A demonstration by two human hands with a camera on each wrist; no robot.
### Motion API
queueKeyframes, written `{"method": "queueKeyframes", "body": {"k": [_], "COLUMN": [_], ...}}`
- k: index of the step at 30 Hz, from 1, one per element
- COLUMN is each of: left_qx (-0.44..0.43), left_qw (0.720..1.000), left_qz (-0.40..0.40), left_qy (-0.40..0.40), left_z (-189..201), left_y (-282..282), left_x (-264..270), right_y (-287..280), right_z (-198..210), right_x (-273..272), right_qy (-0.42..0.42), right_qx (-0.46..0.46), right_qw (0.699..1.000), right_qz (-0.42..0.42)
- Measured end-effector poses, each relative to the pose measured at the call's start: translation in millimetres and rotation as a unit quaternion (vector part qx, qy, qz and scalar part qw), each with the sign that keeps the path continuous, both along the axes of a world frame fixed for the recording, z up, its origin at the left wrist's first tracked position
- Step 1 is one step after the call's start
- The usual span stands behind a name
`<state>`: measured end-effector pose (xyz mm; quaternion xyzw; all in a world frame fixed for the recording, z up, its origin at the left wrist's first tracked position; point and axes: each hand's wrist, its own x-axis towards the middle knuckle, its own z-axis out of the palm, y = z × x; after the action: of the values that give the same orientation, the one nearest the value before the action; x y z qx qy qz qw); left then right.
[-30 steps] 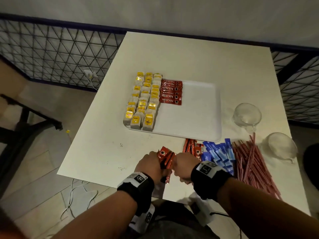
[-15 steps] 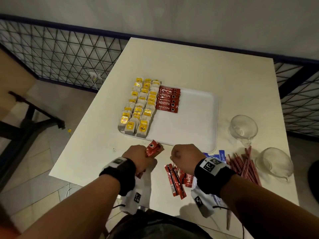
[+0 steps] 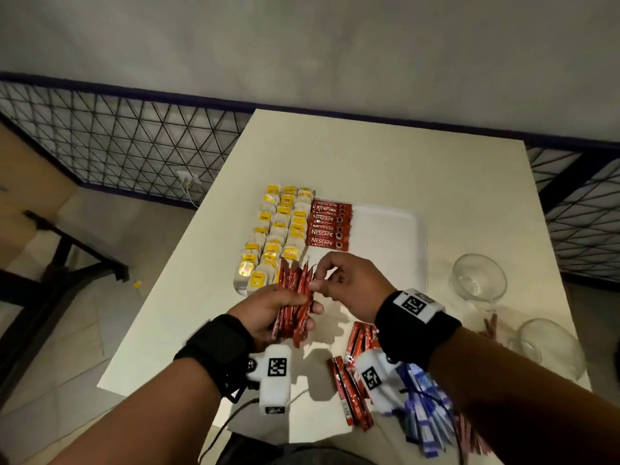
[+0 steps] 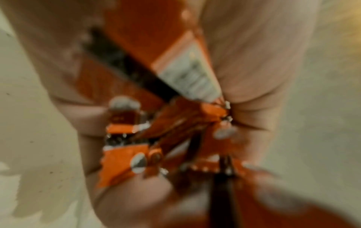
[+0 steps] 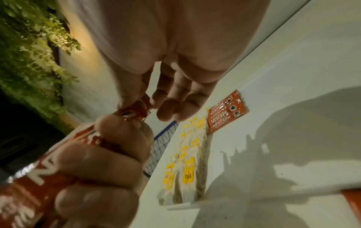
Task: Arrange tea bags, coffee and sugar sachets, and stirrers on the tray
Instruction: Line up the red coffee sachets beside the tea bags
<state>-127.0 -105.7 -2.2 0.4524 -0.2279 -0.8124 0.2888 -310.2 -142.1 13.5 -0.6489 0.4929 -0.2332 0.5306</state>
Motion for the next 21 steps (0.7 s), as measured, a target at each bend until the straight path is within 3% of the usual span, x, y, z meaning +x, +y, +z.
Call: {"method": "queueKeyframes", "body": {"k": [5, 8, 11, 16, 18, 21], "left_qx": [0.022, 0.006, 0.028, 0.043, 0.002, -0.099], "left_qw": [0.986, 0.975, 0.974, 0.993, 0.999, 0.982], "left_qz": [-0.062, -0.121, -0.120, -0.054, 0.030, 0.121], "left_qy": [0.150, 0.185, 0.191, 0.095, 0.022, -0.104], "left_z": [-7, -10, -13, -17, -14, -3], "left_y": [-29, -41, -48, -49, -51, -60], "left_x": [18, 30, 45, 83, 92, 84], "right_y": [-17, -27, -37, -49, -50, -48], "right_z": [3, 4, 1, -3, -6, -8], "right_x": [16, 22, 26, 29, 28, 32], "right_qy": [-0.105, -0.103, -0.123, -0.161, -0.146, -0.131], "right_qx": [0.070, 0.071, 0.073, 0.080, 0.080, 0.086], "right_qw": [0.991, 0.990, 0.985, 0.965, 0.960, 0.959], "right_qz": [-0.034, -0.058, -0.101, -0.192, -0.226, -0.236]}}
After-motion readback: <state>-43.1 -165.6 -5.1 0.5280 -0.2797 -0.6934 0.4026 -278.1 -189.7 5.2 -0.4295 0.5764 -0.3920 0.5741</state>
